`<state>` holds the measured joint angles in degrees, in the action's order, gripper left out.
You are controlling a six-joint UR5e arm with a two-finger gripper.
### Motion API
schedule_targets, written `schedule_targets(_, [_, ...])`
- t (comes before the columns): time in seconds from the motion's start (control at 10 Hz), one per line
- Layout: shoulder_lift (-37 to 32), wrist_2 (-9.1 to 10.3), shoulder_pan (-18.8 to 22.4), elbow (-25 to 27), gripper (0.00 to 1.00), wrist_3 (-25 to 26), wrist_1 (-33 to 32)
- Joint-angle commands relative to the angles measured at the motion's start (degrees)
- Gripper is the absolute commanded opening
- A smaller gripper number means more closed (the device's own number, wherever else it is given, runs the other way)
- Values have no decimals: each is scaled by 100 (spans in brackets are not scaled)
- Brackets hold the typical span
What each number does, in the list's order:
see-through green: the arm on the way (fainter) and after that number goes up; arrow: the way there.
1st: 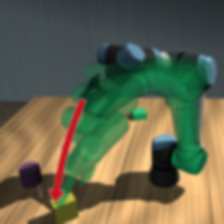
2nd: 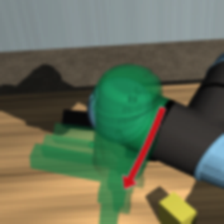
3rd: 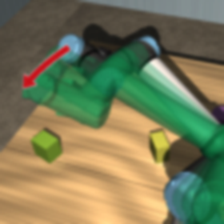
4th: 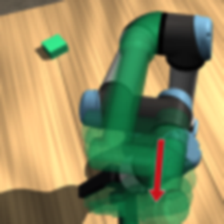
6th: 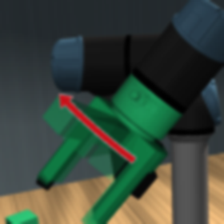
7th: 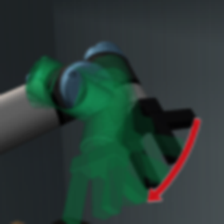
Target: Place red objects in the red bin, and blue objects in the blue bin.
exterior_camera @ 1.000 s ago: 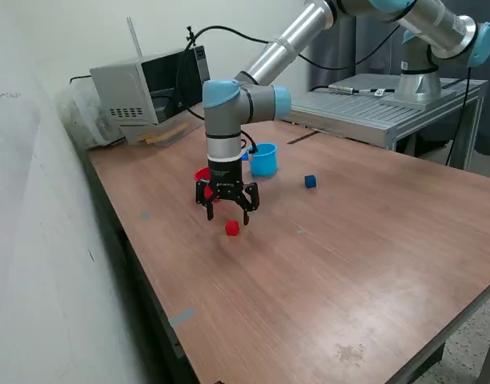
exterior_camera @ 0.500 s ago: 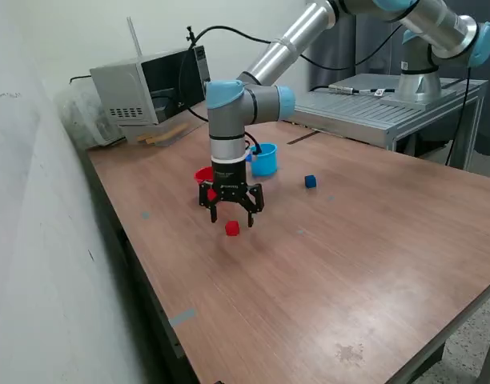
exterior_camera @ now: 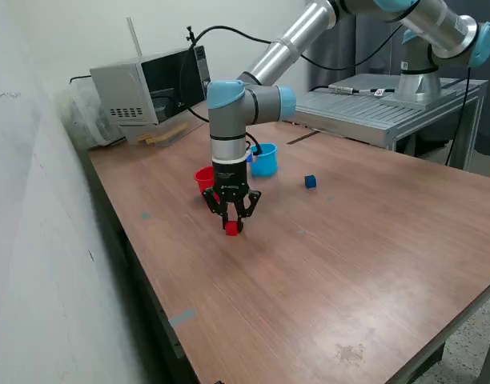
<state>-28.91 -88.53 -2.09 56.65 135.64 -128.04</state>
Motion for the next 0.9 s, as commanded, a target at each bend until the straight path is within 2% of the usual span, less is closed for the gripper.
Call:
schedule_targets(0.0, [8,-7,-2,-5,0,-2,-28])
schedule_targets(0.2, [-105,-24,-55,21,0,-11,-28])
schedule_targets(0.4, [-517,-7,-99,275,0,-2,-37])
schedule_targets(0.8, [-1134,-129,-660,828,0,-2,-37])
